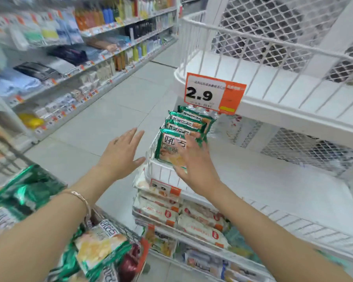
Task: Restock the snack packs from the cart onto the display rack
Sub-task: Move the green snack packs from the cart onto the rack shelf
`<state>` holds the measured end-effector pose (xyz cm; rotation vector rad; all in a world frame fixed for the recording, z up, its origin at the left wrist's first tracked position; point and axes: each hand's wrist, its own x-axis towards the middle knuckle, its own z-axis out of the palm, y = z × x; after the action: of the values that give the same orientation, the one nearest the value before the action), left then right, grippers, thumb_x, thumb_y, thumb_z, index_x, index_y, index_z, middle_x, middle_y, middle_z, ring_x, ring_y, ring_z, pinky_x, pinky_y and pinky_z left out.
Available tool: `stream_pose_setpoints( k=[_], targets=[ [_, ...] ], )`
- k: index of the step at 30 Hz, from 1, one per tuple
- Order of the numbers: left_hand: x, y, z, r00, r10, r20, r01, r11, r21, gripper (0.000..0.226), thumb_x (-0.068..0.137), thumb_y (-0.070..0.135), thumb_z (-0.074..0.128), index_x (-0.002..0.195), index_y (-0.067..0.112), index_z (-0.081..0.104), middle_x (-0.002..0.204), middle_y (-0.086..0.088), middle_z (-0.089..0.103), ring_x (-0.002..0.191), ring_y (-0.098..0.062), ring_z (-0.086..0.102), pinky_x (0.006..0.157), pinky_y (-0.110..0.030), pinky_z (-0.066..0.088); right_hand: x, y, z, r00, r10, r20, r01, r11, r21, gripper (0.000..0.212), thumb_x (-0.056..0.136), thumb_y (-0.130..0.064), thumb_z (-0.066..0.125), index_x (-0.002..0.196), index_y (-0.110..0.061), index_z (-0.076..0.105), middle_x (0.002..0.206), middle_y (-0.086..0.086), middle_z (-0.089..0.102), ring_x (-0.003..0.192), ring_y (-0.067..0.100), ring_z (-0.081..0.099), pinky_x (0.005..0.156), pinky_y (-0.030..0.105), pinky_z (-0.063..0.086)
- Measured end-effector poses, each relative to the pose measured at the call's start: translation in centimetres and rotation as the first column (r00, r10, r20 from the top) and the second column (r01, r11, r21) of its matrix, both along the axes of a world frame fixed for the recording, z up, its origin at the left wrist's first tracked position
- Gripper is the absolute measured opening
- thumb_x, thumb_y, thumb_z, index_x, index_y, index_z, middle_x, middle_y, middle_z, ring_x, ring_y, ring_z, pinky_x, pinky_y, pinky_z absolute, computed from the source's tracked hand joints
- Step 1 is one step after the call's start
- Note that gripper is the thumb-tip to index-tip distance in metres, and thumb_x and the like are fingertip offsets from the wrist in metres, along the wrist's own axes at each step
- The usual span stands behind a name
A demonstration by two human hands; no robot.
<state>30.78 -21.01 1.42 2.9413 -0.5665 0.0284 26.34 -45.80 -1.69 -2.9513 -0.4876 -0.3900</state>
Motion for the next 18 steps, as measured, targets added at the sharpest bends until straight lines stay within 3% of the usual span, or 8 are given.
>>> stream_pose_setpoints(
  k=[4, 7, 11, 13, 14, 16, 17, 18],
  targets=[
    [-7.7, 7.4, -0.7, 0.98, 0.159, -0.122, -0.158, 0.987, 0.013, 0.075, 0.099, 0.049, 0.049, 0.158, 0.02, 0.015, 0.166, -0.005, 0.014, 0.151, -0.024, 0.019, 0.119, -0.046, 0.026, -5.8, 6.0, -1.2, 0.979, 0.18, -0.091, -0.181, 0.983, 0.001, 0.061, 0.098, -0.044, 0.037, 0.154, -0.02, 0.037, 0.162, 0.016, 0.026, 0.15, 0.034, 0.024, 0.122, 0.054, 0.01],
    [-13.4, 12.6, -1.9, 0.927, 0.313, -0.206, -0.313, 0.949, 0.035, 0.074, 0.098, 0.05, 0.051, 0.158, 0.02, 0.019, 0.165, -0.006, 0.017, 0.15, -0.026, 0.024, 0.119, -0.048, 0.027, -8.8, 10.1, -3.1, 0.931, 0.288, -0.226, -0.294, 0.956, 0.008, 0.058, 0.097, -0.038, 0.046, 0.152, -0.02, 0.04, 0.161, 0.014, 0.03, 0.148, 0.035, 0.03, 0.12, 0.055, 0.016],
    [-19.9, 17.2, -3.0, 0.855, 0.449, -0.261, -0.462, 0.887, 0.014, 0.068, 0.098, 0.049, 0.052, 0.154, 0.017, 0.03, 0.159, -0.009, 0.032, 0.144, -0.028, 0.034, 0.116, -0.044, 0.033, -11.0, 14.4, -4.8, 0.817, 0.359, -0.451, -0.428, 0.902, -0.057, 0.059, 0.104, -0.04, 0.043, 0.157, -0.021, 0.027, 0.166, 0.01, 0.018, 0.152, 0.028, 0.017, 0.124, 0.049, 0.005],
    [-22.8, 18.4, -3.4, 0.802, 0.523, -0.289, -0.546, 0.838, 0.003, 0.065, 0.099, 0.046, 0.052, 0.154, 0.017, 0.031, 0.158, -0.008, 0.036, 0.142, -0.028, 0.036, 0.115, -0.044, 0.035, -11.5, 16.1, -5.7, 0.741, 0.329, -0.585, -0.434, 0.9, -0.043, 0.058, 0.102, -0.035, 0.049, 0.155, -0.018, 0.032, 0.163, 0.012, 0.026, 0.149, 0.028, 0.026, 0.123, 0.047, 0.017],
    [-24.2, 18.7, -3.5, 0.771, 0.563, -0.299, -0.586, 0.81, 0.017, 0.065, 0.099, 0.045, 0.052, 0.154, 0.017, 0.031, 0.158, -0.007, 0.035, 0.143, -0.028, 0.036, 0.116, -0.046, 0.034, -11.7, 17.0, -5.8, 0.722, 0.281, -0.632, -0.351, 0.936, 0.016, 0.055, 0.1, -0.031, 0.054, 0.151, -0.015, 0.04, 0.155, 0.015, 0.04, 0.139, 0.029, 0.041, 0.117, 0.045, 0.031],
    [-26.6, 18.7, -3.9, 0.713, 0.629, -0.309, -0.653, 0.757, 0.034, 0.063, 0.099, 0.043, 0.053, 0.153, 0.016, 0.033, 0.157, -0.006, 0.037, 0.141, -0.028, 0.039, 0.117, -0.05, 0.031, -12.1, 18.1, -6.6, 0.684, 0.084, -0.725, 0.104, 0.972, 0.212, 0.049, 0.093, -0.021, 0.062, 0.138, -0.004, 0.051, 0.114, 0.013, 0.065, 0.092, 0.023, 0.063, 0.079, 0.037, 0.055],
    [-27.6, 18.4, -4.2, 0.684, 0.655, -0.321, -0.684, 0.728, 0.028, 0.062, 0.099, 0.041, 0.055, 0.152, 0.016, 0.034, 0.156, -0.007, 0.039, 0.14, -0.028, 0.041, 0.117, -0.051, 0.031, -12.3, 18.5, -6.9, 0.571, 0.005, -0.821, 0.379, 0.885, 0.269, 0.046, 0.093, -0.018, 0.064, 0.133, 0.0, 0.051, 0.096, 0.008, 0.063, 0.073, 0.017, 0.058, 0.062, 0.032, 0.052],
    [-28.4, 18.0, -4.2, 0.655, 0.68, -0.331, -0.716, 0.697, 0.015, 0.061, 0.099, 0.038, 0.055, 0.152, 0.015, 0.034, 0.155, -0.007, 0.039, 0.14, -0.028, 0.04, 0.116, -0.05, 0.032, -12.5, 18.9, -7.7, 0.404, 0.033, -0.914, 0.587, 0.757, 0.287, 0.045, 0.095, -0.02, 0.063, 0.133, 0.002, 0.05, 0.089, 0.004, 0.059, 0.068, 0.013, 0.054, 0.057, 0.029, 0.05]
  ],
)
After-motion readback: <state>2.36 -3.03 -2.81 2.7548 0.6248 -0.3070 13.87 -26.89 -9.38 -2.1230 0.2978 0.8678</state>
